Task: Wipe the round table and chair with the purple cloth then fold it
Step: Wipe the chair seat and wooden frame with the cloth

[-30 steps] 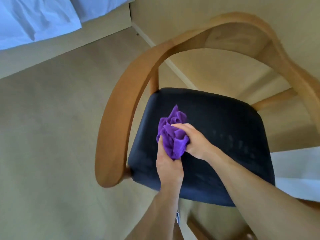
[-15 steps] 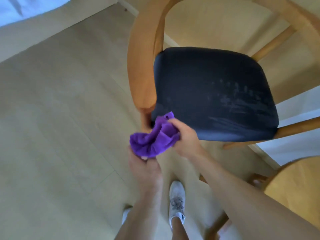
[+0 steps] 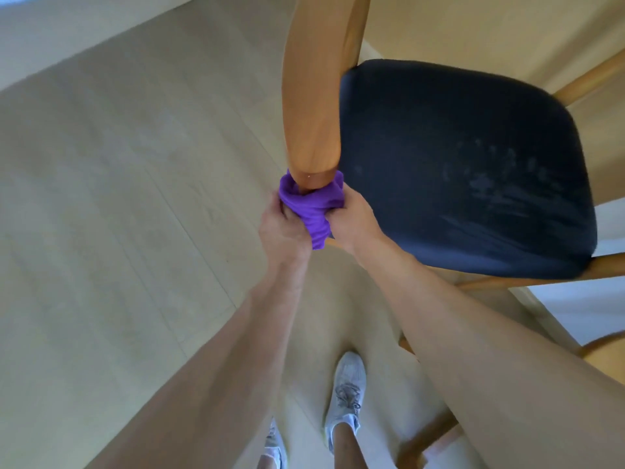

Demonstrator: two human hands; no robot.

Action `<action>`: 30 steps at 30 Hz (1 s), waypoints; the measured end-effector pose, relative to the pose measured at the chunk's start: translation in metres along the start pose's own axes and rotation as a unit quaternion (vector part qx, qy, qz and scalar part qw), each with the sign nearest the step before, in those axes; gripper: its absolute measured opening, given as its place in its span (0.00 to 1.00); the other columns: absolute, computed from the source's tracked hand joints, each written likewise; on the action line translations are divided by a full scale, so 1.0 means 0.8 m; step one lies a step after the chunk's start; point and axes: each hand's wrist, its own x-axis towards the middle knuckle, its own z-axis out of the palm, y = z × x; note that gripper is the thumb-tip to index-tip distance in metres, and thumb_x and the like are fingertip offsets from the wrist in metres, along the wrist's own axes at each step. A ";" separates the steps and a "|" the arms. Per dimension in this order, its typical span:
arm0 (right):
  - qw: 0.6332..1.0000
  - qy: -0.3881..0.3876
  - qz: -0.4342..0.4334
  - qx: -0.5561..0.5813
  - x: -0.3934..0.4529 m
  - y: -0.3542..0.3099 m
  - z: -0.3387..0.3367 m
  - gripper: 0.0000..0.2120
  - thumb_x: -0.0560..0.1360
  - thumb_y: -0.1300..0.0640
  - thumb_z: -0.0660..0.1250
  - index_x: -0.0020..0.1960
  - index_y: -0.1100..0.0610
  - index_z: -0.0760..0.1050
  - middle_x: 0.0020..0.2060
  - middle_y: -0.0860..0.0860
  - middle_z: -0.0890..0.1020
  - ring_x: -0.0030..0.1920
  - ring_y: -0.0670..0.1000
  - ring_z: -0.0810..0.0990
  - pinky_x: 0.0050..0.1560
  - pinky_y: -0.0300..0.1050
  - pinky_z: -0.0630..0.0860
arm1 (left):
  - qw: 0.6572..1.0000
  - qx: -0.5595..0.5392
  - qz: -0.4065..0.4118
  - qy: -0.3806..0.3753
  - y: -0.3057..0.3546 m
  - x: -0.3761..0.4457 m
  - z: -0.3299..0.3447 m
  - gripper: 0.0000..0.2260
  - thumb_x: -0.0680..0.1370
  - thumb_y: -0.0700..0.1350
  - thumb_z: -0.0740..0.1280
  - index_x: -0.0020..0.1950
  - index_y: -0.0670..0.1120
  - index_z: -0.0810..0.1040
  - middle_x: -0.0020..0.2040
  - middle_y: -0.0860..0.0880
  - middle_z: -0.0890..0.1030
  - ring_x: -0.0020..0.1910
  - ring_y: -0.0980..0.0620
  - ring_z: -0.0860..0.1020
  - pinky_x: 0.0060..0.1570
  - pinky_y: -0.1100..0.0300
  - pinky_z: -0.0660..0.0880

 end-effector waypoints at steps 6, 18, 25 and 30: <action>0.993 0.007 -0.114 0.036 -0.015 -0.028 -0.016 0.10 0.66 0.63 0.59 0.41 0.51 0.75 0.35 0.45 0.78 0.39 0.46 0.72 0.40 0.38 0.71 | 0.994 -0.094 0.047 -0.017 0.038 0.002 -0.017 0.08 0.79 0.36 0.62 0.40 0.39 0.74 0.34 0.49 0.74 0.36 0.52 0.69 0.38 0.56 0.68; 0.999 0.020 -0.010 -0.030 -0.003 0.006 0.008 0.17 0.73 0.63 0.60 0.55 0.47 0.77 0.44 0.48 0.83 0.45 0.52 0.80 0.42 0.44 0.76 | 0.994 -0.008 -0.088 -0.063 -0.009 -0.004 -0.011 0.11 0.85 0.50 0.55 0.55 0.47 0.75 0.46 0.47 0.80 0.46 0.46 0.77 0.50 0.48 0.75; 0.999 0.029 -0.018 -0.006 -0.091 -0.004 -0.040 0.20 0.72 0.68 0.63 0.52 0.44 0.79 0.37 0.40 0.82 0.41 0.43 0.79 0.46 0.38 0.75 | 0.993 -0.069 -0.056 -0.080 0.013 -0.097 -0.040 0.10 0.84 0.50 0.59 0.46 0.49 0.74 0.38 0.53 0.76 0.38 0.50 0.73 0.39 0.48 0.70; 0.998 0.039 -0.038 0.020 -0.149 -0.070 -0.091 0.11 0.63 0.57 0.66 0.46 0.54 0.78 0.40 0.59 0.82 0.43 0.65 0.81 0.49 0.66 0.79 | 0.992 -0.021 0.112 -0.062 0.113 -0.128 -0.083 0.10 0.82 0.53 0.59 0.44 0.52 0.73 0.35 0.50 0.75 0.35 0.50 0.73 0.37 0.57 0.70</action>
